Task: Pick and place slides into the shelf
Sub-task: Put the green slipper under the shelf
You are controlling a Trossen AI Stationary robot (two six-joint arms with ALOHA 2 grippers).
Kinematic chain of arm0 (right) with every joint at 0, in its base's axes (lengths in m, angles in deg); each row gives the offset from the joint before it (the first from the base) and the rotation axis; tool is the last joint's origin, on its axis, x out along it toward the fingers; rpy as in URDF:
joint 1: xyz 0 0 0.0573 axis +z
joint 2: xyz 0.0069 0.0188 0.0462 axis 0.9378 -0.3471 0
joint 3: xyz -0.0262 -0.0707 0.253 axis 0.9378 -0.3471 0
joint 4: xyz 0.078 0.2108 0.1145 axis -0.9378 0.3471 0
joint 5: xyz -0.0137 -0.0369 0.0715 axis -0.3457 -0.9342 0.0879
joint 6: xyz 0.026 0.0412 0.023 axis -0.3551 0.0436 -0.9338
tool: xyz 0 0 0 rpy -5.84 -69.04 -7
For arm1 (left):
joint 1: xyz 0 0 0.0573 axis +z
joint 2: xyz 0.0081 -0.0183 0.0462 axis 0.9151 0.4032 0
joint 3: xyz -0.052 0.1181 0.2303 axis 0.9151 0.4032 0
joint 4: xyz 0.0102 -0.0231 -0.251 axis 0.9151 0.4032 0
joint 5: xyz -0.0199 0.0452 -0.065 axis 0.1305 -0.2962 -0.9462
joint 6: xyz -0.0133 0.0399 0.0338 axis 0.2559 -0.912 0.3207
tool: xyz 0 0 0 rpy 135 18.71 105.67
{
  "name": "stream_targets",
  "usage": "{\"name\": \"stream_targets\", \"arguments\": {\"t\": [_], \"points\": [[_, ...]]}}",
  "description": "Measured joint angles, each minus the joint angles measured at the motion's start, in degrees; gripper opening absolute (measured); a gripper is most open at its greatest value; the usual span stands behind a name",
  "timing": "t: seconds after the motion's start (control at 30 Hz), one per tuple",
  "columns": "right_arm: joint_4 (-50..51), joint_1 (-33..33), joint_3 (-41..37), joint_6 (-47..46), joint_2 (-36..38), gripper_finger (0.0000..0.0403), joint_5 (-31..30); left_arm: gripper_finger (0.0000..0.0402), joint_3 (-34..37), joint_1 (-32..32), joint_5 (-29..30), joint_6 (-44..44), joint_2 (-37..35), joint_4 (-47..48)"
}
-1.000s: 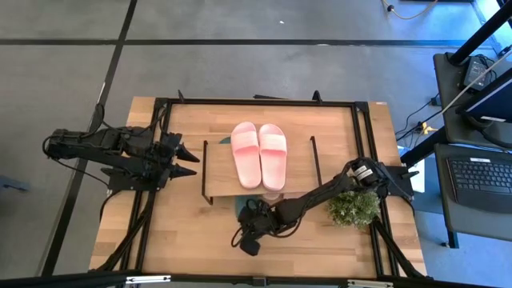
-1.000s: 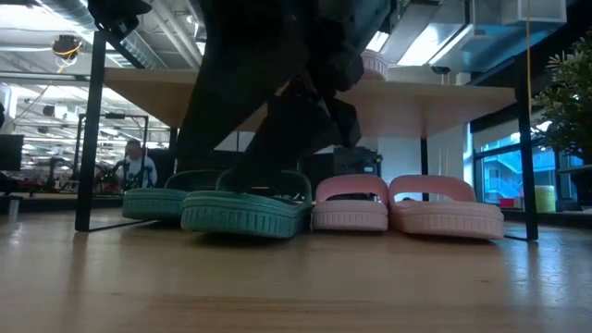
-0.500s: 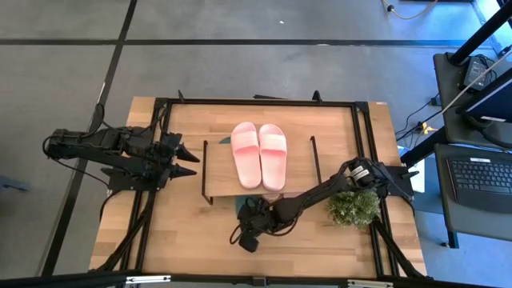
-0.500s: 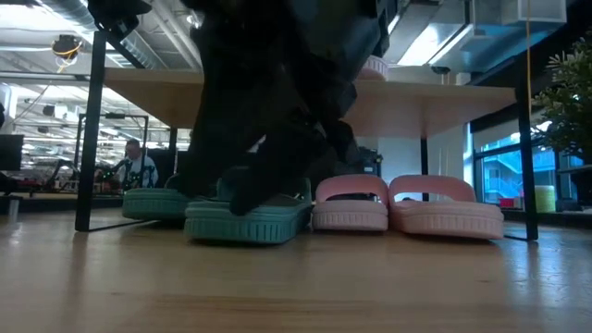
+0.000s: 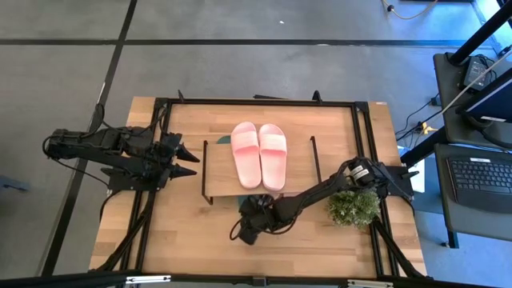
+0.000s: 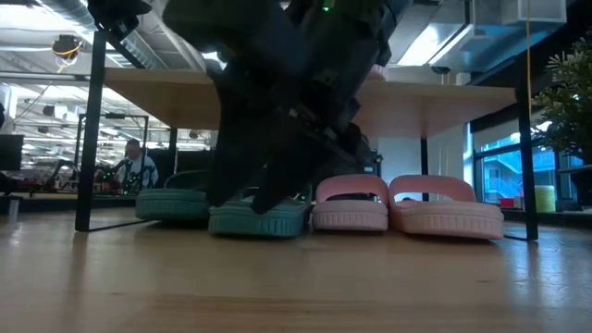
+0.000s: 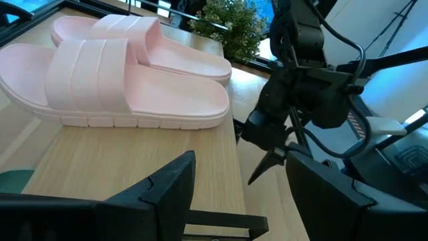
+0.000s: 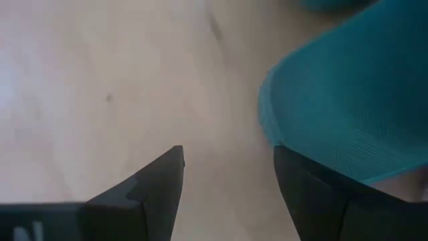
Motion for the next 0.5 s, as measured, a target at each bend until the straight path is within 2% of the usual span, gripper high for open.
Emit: {"name": "stream_targets", "arguments": {"t": [0.1, 0.5], "points": [[0.1, 0.02, -0.02, 0.05, 0.0, 0.0234, -2.6, 0.0224, 0.0, 0.01, 0.0, -0.02, -0.02, 0.0], [0.5, -1.95, -0.04, 0.18, 0.0, 0.0234, -4.42, 0.0224, 0.0, 0.01, 0.02, 0.02, -0.02, 0.0]]}}
